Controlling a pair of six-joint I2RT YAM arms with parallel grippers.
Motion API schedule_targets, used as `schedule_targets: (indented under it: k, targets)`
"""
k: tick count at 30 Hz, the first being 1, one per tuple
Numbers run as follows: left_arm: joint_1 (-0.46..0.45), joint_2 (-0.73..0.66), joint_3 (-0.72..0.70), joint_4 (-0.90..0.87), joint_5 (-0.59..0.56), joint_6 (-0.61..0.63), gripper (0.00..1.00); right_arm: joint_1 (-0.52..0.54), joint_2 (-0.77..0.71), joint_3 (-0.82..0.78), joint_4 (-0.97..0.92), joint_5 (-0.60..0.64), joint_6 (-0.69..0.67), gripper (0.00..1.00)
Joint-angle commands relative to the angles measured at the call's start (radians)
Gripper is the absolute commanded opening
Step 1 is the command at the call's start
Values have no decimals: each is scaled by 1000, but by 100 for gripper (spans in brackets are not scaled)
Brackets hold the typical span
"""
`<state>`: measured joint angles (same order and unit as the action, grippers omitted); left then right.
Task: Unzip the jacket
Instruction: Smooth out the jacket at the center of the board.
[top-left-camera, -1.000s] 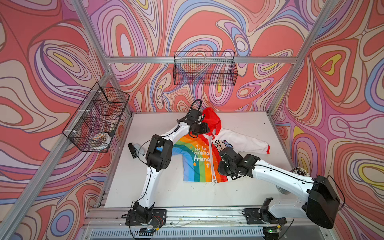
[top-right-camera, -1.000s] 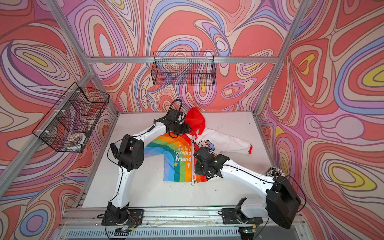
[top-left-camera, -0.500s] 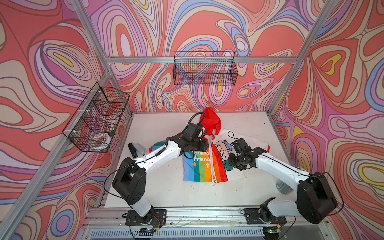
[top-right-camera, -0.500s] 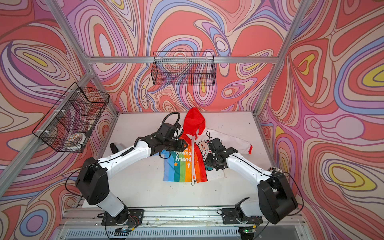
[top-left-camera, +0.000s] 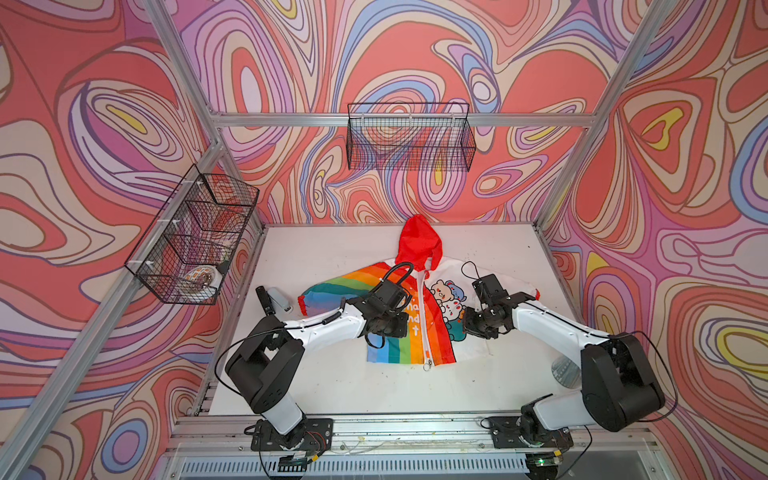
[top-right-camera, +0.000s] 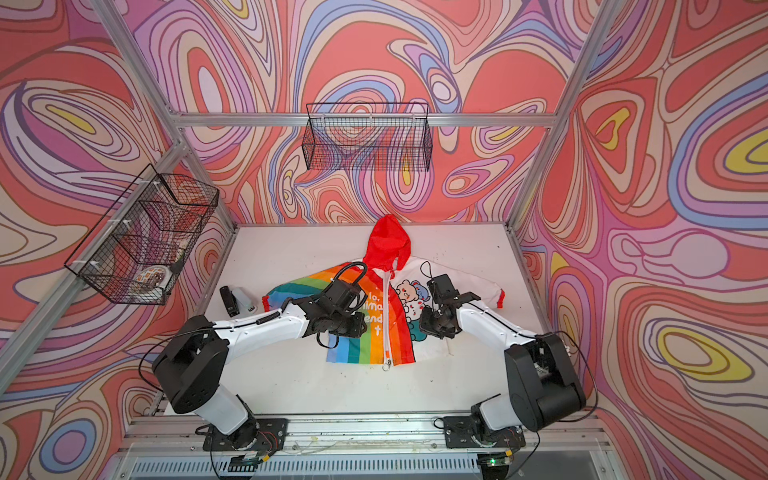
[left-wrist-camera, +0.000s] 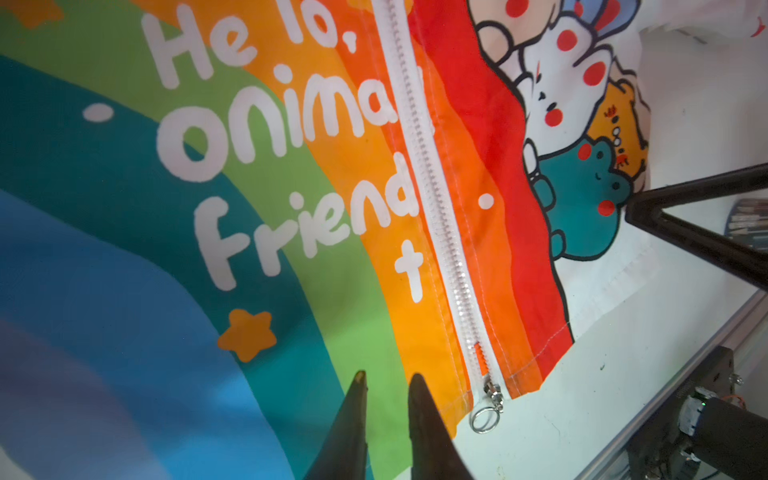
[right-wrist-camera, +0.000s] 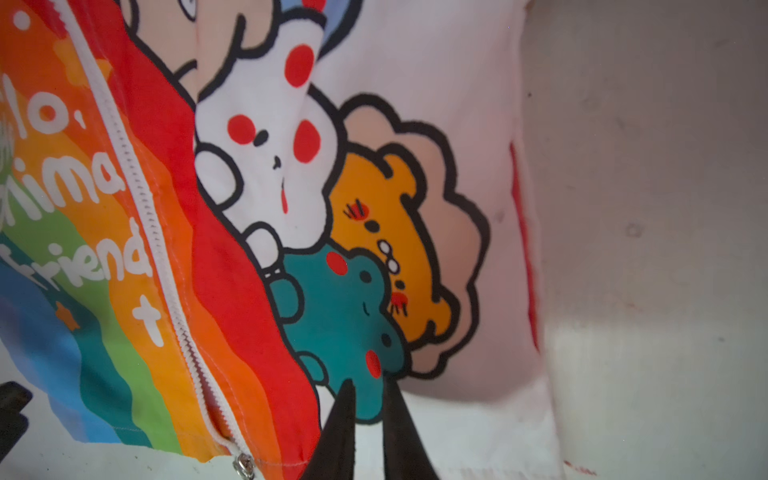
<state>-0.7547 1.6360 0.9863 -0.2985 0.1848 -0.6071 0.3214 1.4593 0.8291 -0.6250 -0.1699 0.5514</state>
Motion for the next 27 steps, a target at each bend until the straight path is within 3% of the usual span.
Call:
schedule_targets:
  k: [1,9,27]
  targets:
    - [-3,-2,-25,-4,-60,-55,13,-11,28,-10,53,-38,-35,14]
    - [-2,50,-76,-5,-107,-84,3,-21,86,-25,93,-74,-38,12]
    - [28,84,-198,-5,-169,-175,0,-37,145,-41,40,32,-29,10]
